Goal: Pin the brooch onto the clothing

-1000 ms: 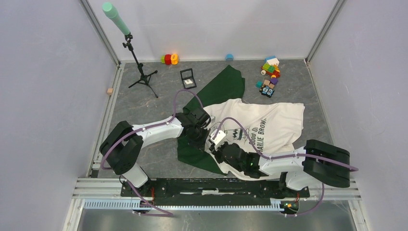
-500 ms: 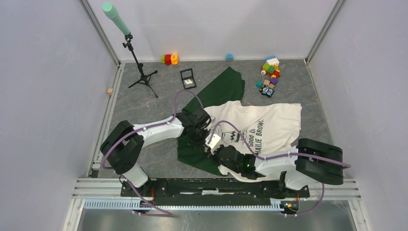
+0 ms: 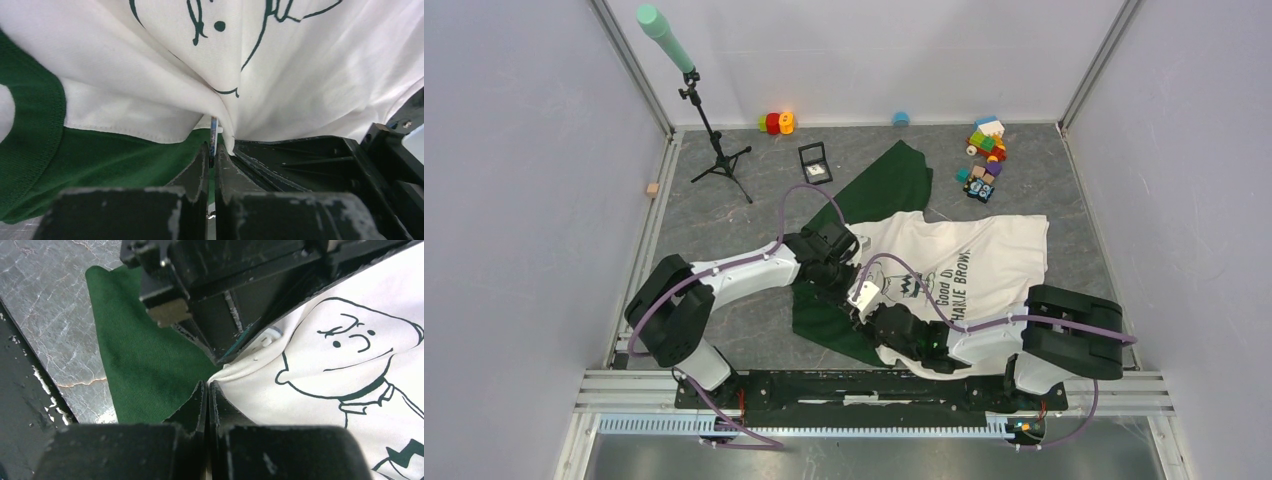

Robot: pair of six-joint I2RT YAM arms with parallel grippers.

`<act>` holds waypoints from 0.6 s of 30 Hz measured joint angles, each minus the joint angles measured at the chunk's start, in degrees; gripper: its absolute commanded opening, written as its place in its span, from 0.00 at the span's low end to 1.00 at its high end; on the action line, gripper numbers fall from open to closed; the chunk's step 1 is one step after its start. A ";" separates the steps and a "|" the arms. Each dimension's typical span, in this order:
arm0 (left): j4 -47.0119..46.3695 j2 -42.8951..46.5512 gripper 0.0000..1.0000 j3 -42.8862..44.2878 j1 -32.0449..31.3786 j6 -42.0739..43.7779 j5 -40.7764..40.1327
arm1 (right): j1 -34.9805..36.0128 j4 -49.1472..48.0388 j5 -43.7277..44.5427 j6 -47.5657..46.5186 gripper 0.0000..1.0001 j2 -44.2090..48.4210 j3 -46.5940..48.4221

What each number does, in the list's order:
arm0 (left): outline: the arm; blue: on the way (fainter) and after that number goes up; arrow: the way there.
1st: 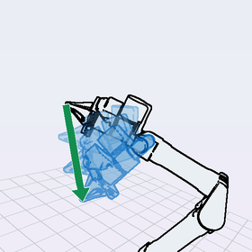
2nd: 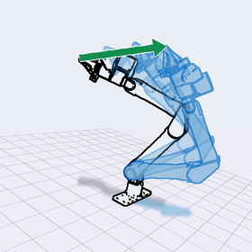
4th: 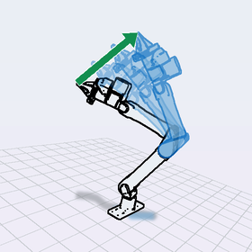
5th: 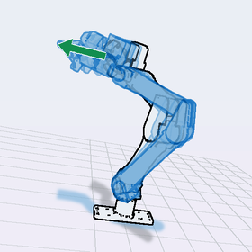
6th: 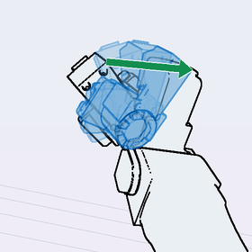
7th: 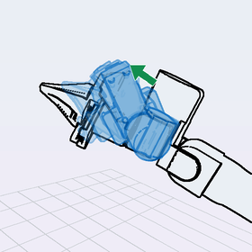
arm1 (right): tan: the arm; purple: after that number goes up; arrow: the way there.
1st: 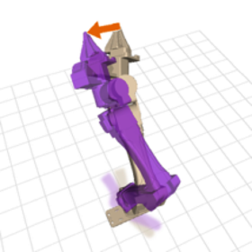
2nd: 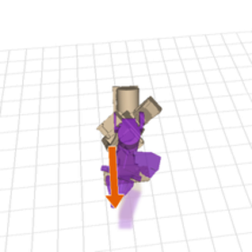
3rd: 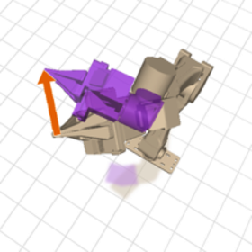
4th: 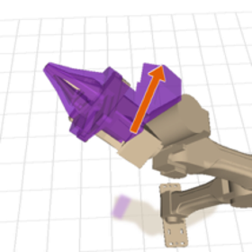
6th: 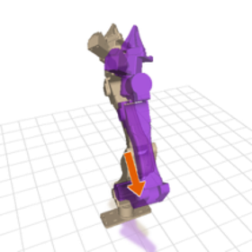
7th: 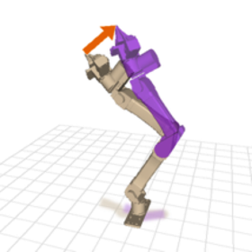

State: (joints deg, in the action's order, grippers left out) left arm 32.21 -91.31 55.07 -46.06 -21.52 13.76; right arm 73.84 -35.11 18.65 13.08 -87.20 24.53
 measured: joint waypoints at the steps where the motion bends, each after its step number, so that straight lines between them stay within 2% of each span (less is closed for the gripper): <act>1: -0.26 0.66 0.02 -0.20 0.20 -0.02 0.24 | -0.02 -0.26 -0.04 0.15 0.00 -0.02 0.00; 9: -2.01 2.25 0.02 -1.14 1.22 -0.09 2.80 | -0.02 -1.25 -0.20 0.66 0.00 -0.02 0.00; 10: -2.10 2.25 0.02 -1.16 1.29 -0.09 2.97 | -0.02 -1.20 -0.20 0.63 0.07 0.07 0.00; 14: -2.49 2.89 0.02 -1.42 1.81 -0.09 3.37 | 0.00 1.05 0.02 0.55 0.60 4.44 -0.33; 16: -2.82 3.48 0.02 -1.49 2.27 -0.09 3.50 | 0.28 2.45 0.55 0.31 0.73 9.62 -1.42; 18: -3.10 4.17 0.02 -1.49 2.69 -0.09 4.00 | 0.46 4.17 1.84 0.02 0.82 15.72 -2.82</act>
State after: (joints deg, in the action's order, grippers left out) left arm 29.10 -87.13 53.58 -43.38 -21.61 17.76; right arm 74.30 -30.94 20.49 13.10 -71.48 21.71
